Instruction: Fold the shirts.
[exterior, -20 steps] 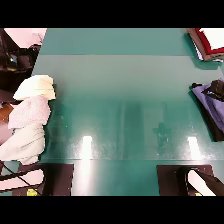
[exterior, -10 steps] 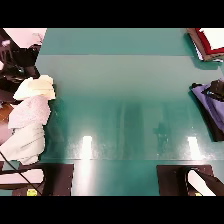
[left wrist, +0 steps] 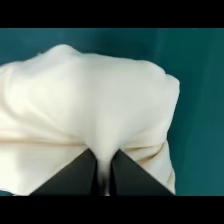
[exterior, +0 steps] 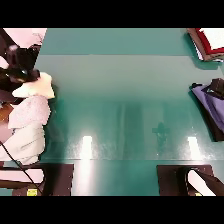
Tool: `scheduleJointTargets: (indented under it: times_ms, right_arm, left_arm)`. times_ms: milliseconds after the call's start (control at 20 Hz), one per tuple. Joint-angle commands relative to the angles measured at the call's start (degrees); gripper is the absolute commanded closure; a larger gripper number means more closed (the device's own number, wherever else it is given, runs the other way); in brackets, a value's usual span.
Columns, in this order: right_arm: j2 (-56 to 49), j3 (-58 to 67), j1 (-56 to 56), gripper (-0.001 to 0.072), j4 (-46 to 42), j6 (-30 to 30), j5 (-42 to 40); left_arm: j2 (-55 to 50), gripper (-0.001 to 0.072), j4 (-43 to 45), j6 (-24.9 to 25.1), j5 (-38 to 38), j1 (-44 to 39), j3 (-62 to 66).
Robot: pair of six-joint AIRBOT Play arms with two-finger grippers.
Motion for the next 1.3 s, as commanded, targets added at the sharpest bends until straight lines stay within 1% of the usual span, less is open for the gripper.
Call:
scheduleJointTargets:
  times_ms: [0,100,150,250,300,450,500,550,650,750,800,850,900,950,1000,1100,1250]
  right_arm:
    - [0.00,4.79,0.50,0.0698,4.44,0.02,-4.09]
    - [0.00,10.80,1.55,0.0698,5.22,0.00,-7.56]
    - [-0.11,13.94,2.40,0.0699,5.20,0.00,-9.31]
    - [-1.46,20.26,3.91,0.0699,5.18,0.00,-10.08]
    - [-2.58,23.19,4.61,0.0699,5.18,0.00,-9.60]
    - [-6.54,30.64,7.58,0.0699,5.16,0.00,-6.82]
    - [-8.04,32.79,8.72,0.0698,5.18,0.00,-5.25]
    - [-9.75,35.06,9.99,0.0698,5.14,0.00,-3.37]
    - [-12.76,38.58,12.17,0.0699,5.11,0.00,0.26]
    - [-15.34,40.92,13.99,0.0699,5.09,-0.02,3.21]
    - [-16.37,41.51,14.64,0.0698,5.11,-0.02,4.02]
    - [-17.14,41.59,15.17,0.0698,5.07,-0.02,4.57]
    - [-17.77,41.57,15.21,0.0698,5.11,-0.02,4.98]
    - [-18.36,41.57,15.19,0.0698,5.14,-0.02,5.64]
    - [-18.82,41.57,15.19,0.0698,4.90,-0.02,6.34]
    - [-19.58,41.57,14.71,0.0698,4.81,-0.02,7.34]
    - [-19.61,41.57,14.71,0.0698,4.72,-0.04,7.76]
  left_arm:
    - [7.45,0.0680,-2.25,3.87,-5.75,-3.06,9.92]
    - [12.92,0.0680,-10.71,8.15,-9.49,-7.08,17.27]
    - [15.12,0.0680,-16.09,11.13,-11.06,-9.62,20.50]
    - [17.49,0.0680,-24.59,15.26,-14.23,-15.93,25.35]
    - [17.81,0.0680,-26.88,16.41,-15.85,-19.67,26.99]
    - [17.44,0.0680,-26.62,17.27,-17.22,-31.61,26.36]
    - [16.74,0.0679,-26.47,18.36,-17.29,-34.64,25.03]
    - [15.61,0.0679,-26.40,18.40,-17.20,-37.42,23.26]
    - [12.59,0.0679,-25.73,18.40,-16.70,-41.24,19.02]
    - [8.90,0.0678,-25.73,18.34,-13.88,-42.66,14.25]
    - [7.06,0.0579,-25.83,18.21,-12.24,-42.66,12.59]
    - [5.01,0.0184,-25.62,17.25,-11.32,-42.49,11.93]
    - [3.61,-0.0013,-25.59,15.67,-11.26,-42.01,11.93]
    - [3.08,0.0003,-24.96,14.88,-11.28,-41.55,11.93]
    - [3.17,0.0003,-24.76,14.88,-11.91,-40.61,12.11]
    - [4.07,0.0003,-24.70,14.91,-15.30,-36.87,12.66]
    - [4.81,0.0003,-23.30,14.10,-21.79,-29.07,11.21]
